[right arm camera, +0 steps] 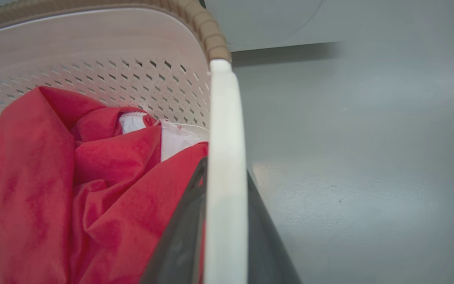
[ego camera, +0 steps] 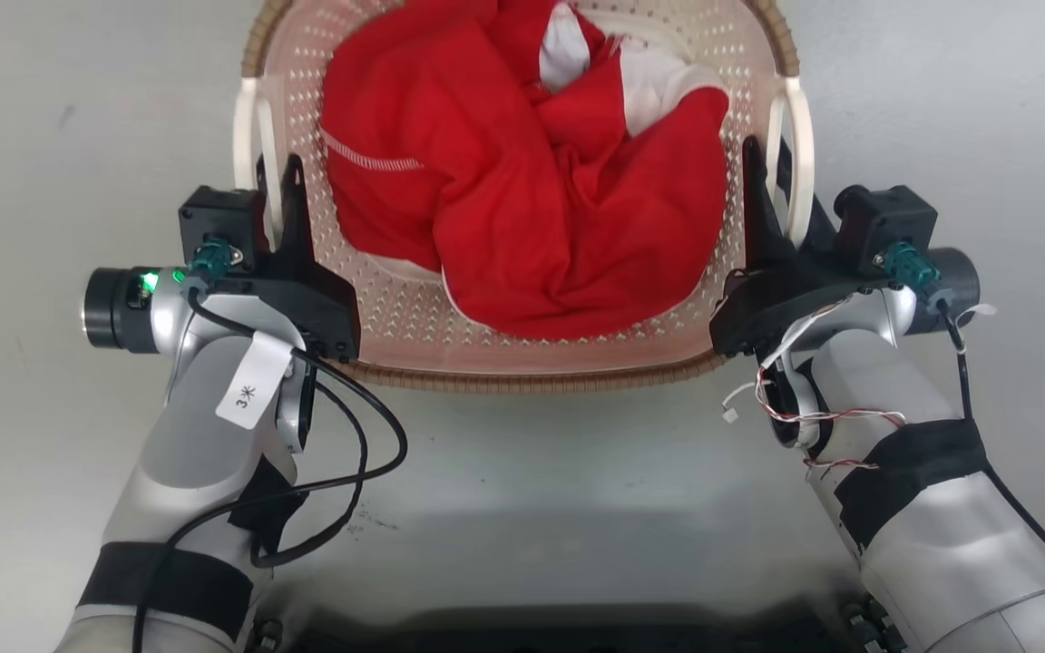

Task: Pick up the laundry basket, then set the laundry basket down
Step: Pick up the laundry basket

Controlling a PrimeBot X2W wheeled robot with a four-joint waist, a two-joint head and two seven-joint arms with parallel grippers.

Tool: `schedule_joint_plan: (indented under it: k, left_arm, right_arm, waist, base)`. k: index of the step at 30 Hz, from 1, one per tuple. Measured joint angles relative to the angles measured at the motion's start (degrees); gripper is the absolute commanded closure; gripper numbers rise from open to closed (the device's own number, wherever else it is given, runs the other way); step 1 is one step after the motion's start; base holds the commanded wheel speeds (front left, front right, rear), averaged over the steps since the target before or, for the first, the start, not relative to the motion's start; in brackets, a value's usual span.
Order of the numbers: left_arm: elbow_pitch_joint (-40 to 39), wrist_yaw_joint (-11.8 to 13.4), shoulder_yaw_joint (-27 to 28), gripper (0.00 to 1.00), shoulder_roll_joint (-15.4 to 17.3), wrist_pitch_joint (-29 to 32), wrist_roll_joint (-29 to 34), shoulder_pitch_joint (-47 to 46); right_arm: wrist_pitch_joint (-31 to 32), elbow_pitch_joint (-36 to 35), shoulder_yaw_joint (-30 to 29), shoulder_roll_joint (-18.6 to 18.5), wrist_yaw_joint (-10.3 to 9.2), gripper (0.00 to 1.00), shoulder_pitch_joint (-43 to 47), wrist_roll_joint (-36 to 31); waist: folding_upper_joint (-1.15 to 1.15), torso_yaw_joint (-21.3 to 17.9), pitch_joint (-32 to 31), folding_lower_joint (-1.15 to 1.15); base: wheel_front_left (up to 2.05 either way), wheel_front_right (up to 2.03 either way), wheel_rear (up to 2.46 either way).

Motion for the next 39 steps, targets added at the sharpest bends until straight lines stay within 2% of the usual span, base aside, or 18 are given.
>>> schedule_joint_plan:
  k: [5, 16, 26, 39]
  left_arm:
    - [1.9, -0.2, -1.8, 1.0, 0.0, 0.0, -1.4, 0.2]
    - [4.2, -0.2, -7.3, 1.0, 0.4, 0.0, -10.3, 2.9]
    - [6.0, -0.1, -13.2, 1.0, 0.5, 3.6, -15.1, 3.8]
    - [8.4, -0.1, -17.9, 1.0, 0.6, 8.7, -21.2, 8.1]
  right_arm:
    - [0.0, 3.0, 1.6, 0.0, -0.22, 1.0, 0.0, 1.9]
    - [0.1, 10.0, 6.9, 0.0, -0.25, 1.0, 0.0, 8.2]
    - [4.3, 15.5, 10.9, 0.0, -0.25, 1.0, -0.2, 12.9]
    - [10.9, 18.7, 17.4, 0.0, -0.25, 1.0, 1.3, 18.1]
  waist:
    - [0.0, -0.1, -1.9, 0.0]
    - [0.0, -0.9, -9.5, 0.0]
    - [0.0, -1.3, -17.7, 0.0]
    - [0.0, -1.3, -27.8, 0.0]
  base:
    - [0.0, 0.0, 0.0]
    - [0.0, 0.0, 0.0]
    - [0.0, 0.0, 0.0]
    - [0.0, 0.0, 0.0]
